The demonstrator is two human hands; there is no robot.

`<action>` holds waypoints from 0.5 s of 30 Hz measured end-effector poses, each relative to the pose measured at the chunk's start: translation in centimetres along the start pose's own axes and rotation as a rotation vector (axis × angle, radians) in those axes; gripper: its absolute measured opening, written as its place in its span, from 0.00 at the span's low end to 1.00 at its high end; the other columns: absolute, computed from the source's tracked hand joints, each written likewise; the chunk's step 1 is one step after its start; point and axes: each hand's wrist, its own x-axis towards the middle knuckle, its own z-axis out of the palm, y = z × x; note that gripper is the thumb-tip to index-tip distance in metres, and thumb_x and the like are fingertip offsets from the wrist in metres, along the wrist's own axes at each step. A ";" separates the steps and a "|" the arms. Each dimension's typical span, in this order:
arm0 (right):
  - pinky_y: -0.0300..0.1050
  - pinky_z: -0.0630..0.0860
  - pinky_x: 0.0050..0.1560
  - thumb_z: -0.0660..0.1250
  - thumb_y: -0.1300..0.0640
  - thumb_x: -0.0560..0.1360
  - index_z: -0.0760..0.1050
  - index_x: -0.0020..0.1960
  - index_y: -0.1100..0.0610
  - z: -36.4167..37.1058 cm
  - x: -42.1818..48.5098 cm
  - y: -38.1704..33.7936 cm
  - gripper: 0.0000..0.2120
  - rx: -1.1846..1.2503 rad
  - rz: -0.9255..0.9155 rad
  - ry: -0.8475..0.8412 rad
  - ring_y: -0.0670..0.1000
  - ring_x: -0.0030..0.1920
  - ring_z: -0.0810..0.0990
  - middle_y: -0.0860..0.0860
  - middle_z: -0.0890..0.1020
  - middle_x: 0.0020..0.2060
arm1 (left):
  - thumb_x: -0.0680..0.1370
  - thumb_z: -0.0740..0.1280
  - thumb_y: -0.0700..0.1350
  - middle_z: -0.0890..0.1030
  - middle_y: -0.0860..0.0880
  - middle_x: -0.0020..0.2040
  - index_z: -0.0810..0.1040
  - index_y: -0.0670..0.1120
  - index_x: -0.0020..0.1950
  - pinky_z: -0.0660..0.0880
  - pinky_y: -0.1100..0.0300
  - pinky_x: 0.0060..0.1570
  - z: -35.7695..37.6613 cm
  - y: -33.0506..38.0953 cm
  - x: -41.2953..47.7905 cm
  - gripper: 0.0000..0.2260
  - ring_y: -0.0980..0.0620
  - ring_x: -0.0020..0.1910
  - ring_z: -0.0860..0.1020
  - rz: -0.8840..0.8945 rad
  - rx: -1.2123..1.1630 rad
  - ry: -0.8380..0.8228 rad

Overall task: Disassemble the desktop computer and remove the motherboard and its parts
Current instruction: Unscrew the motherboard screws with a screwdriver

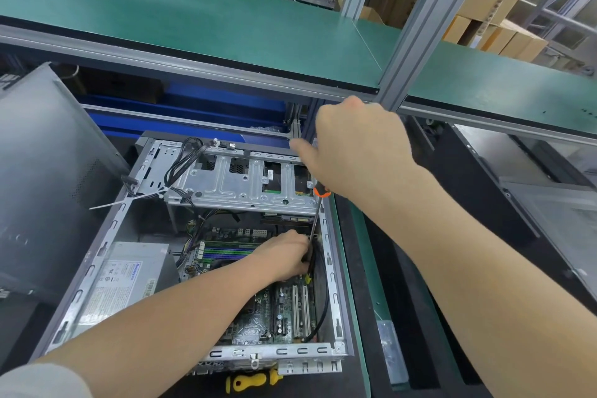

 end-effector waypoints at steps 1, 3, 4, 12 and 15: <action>0.45 0.61 0.32 0.63 0.36 0.79 0.55 0.33 0.52 0.1 0.0 -0.2 0.28 0.014 0.062 -0.009 0.57 0.33 0.66 0.50 0.60 0.30 | 0.79 0.69 0.48 0.69 0.47 0.37 0.66 0.46 0.33 0.67 0.57 0.29 0.0 -0.1 0.0 0.18 0.48 0.29 0.70 0.006 -0.003 0.002; 0.43 0.62 0.31 0.65 0.38 0.80 0.56 0.34 0.52 0.5 0.1 -0.1 0.27 0.101 0.099 -0.105 0.56 0.31 0.68 0.50 0.63 0.31 | 0.79 0.69 0.49 0.71 0.46 0.39 0.66 0.46 0.34 0.68 0.57 0.29 0.2 -0.2 0.1 0.18 0.49 0.30 0.71 0.005 0.001 0.000; 0.41 0.62 0.29 0.66 0.41 0.80 0.57 0.34 0.53 0.6 0.4 0.1 0.26 0.150 0.089 -0.151 0.54 0.28 0.68 0.50 0.65 0.31 | 0.79 0.68 0.49 0.71 0.46 0.41 0.67 0.46 0.35 0.69 0.57 0.30 0.2 -0.3 0.1 0.17 0.49 0.30 0.71 0.000 0.002 -0.001; 0.40 0.69 0.29 0.73 0.55 0.73 0.79 0.45 0.55 -1.0 1.1 1.7 0.05 0.227 -0.191 -0.396 0.53 0.38 0.83 0.48 0.76 0.31 | 0.80 0.67 0.52 0.72 0.48 0.38 0.70 0.45 0.36 0.71 0.57 0.30 0.4 -0.6 0.1 0.16 0.49 0.32 0.74 0.011 -0.009 -0.006; 0.40 0.69 0.31 0.74 0.59 0.70 0.80 0.43 0.51 -1.6 0.9 2.1 0.05 0.251 -0.291 -0.465 0.46 0.39 0.77 0.44 0.79 0.36 | 0.79 0.67 0.53 0.70 0.50 0.36 0.75 0.45 0.42 0.73 0.56 0.34 0.1 -0.5 0.0 0.13 0.46 0.34 0.75 0.010 -0.024 -0.012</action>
